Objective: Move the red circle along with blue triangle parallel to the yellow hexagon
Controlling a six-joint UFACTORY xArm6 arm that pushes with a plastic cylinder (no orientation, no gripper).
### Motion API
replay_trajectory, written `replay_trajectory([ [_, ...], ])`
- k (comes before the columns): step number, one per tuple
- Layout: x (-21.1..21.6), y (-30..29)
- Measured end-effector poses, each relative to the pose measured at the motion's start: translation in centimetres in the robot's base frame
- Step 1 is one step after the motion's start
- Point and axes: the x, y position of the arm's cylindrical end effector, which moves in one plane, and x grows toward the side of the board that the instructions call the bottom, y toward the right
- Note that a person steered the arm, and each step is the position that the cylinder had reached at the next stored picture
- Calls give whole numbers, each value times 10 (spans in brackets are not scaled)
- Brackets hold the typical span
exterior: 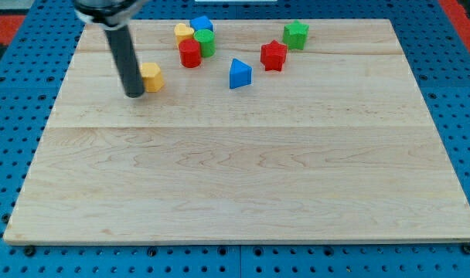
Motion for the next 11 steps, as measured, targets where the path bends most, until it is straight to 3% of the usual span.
replay_trajectory([
  [2,-73,-29],
  [4,-81,82],
  [6,-99,97],
  [8,-55,200],
  [11,-14,200],
])
